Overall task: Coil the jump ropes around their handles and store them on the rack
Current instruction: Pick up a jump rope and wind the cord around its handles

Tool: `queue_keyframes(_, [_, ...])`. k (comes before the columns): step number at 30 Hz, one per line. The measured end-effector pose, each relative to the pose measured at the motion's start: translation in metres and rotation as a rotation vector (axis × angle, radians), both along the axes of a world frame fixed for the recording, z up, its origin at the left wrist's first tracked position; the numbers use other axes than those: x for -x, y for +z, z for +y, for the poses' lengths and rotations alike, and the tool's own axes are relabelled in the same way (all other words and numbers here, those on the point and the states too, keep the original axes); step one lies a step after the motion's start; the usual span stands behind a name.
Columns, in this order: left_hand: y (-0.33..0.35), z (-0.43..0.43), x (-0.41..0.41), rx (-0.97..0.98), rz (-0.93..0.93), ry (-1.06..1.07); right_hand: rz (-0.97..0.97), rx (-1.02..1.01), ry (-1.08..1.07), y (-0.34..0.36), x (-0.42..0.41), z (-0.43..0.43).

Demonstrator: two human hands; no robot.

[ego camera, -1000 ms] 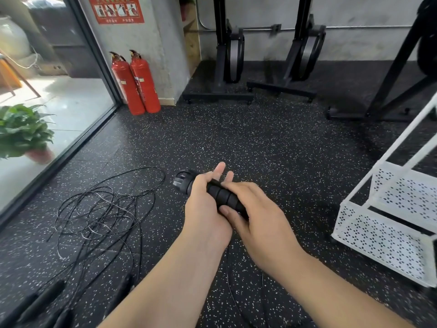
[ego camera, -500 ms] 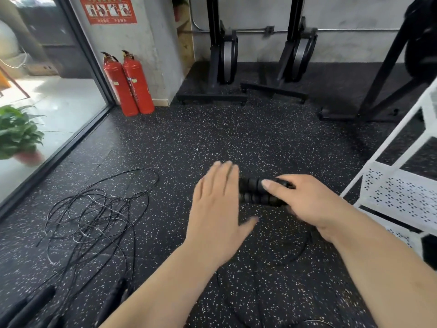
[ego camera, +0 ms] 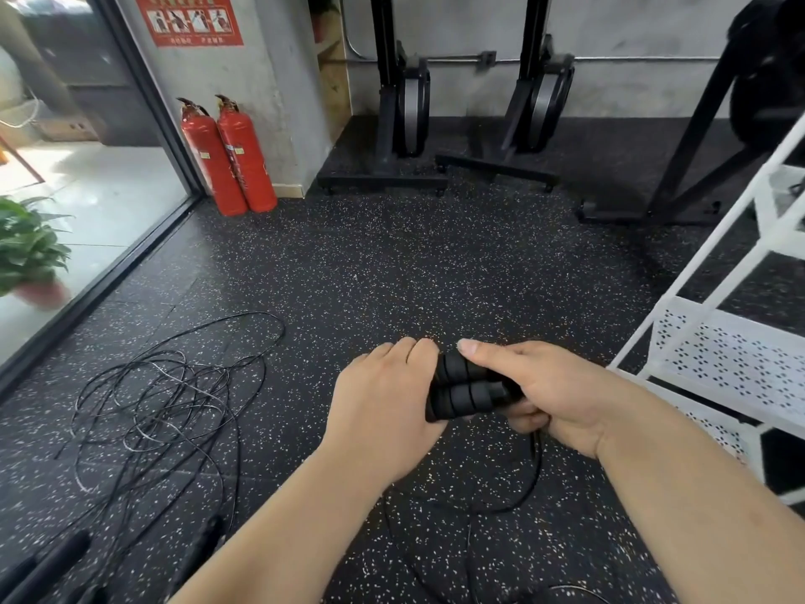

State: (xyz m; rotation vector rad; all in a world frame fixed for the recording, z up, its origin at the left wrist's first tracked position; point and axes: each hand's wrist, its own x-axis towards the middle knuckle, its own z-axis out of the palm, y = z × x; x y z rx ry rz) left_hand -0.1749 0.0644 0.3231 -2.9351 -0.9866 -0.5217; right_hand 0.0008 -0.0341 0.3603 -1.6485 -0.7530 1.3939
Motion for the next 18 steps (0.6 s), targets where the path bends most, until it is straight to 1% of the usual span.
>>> queue_keyframes(3, [0.003, -0.001, 0.0, 0.143, 0.074, 0.012, -0.057, 0.014, 0.001, -0.001, 0.004, 0.0])
queue_keyframes(5, [0.004, -0.001, -0.001, 0.191, 0.063, 0.029, -0.14, 0.006, -0.012, 0.001, 0.008, 0.0])
queue_keyframes(9, [0.01, 0.006, 0.002, 0.222, 0.028, 0.086, -0.308, -0.092, -0.027, 0.004, 0.008, 0.0])
queue_keyframes(12, [0.008, 0.008, 0.003, 0.223, 0.015, 0.085, -0.414, -0.116, -0.008, -0.001, 0.007, 0.002])
queue_keyframes(14, [0.006, 0.007, 0.004, 0.239, 0.005, 0.084, -0.415, -0.124, -0.033, -0.006, 0.01, 0.003])
queue_keyframes(17, [0.005, 0.007, 0.006, 0.251, 0.005, 0.084, -0.347, -0.137, -0.055, -0.013, 0.013, 0.005])
queue_keyframes(18, [0.006, 0.007, 0.006, 0.247, 0.003, 0.086, -0.359, -0.144, -0.053, -0.014, 0.014, 0.005])
